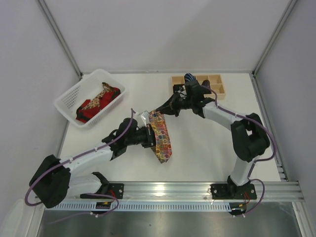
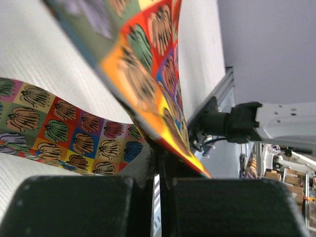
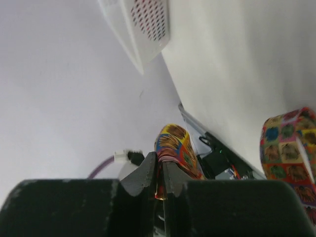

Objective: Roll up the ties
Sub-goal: Flatten the tie

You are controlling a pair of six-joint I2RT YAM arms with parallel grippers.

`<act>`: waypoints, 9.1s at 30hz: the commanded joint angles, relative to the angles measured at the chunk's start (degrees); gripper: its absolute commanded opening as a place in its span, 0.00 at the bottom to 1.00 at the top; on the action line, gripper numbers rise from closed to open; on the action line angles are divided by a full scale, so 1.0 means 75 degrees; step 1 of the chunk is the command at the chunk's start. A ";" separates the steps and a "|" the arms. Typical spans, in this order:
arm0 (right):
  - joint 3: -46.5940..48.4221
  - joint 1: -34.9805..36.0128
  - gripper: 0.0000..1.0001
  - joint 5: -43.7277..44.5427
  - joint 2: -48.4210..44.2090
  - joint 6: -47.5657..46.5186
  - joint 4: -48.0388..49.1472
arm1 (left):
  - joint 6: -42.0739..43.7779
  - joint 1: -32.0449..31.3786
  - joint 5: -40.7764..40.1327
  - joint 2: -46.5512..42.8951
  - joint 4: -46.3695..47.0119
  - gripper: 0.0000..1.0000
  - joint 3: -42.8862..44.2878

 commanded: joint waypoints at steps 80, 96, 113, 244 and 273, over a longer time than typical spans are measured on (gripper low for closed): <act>-0.2866 0.3324 0.00 0.5852 -0.1892 -0.5095 -0.5406 | 0.2323 0.3457 -0.0785 -0.0090 -0.4699 0.96 0.1313; -0.1921 -0.0061 0.00 0.5363 -0.5035 -0.5481 -0.7507 | 0.6784 0.0539 -0.5614 0.3863 -0.4279 1.00 0.5754; -0.1742 -0.0521 0.00 0.3814 -0.4814 -0.5528 -0.7062 | 0.8698 0.0597 -0.6146 0.6280 -0.3388 1.00 0.6763; -0.2433 -0.1786 0.65 0.3815 -0.3738 -0.5610 -0.5398 | 0.2172 -0.1244 -0.7118 0.1973 -0.8262 0.01 0.4880; -0.1824 -0.2032 0.48 0.4444 -0.1768 -0.5880 -0.5338 | 0.0495 0.0679 -0.5639 -0.0389 -0.8341 0.72 0.3773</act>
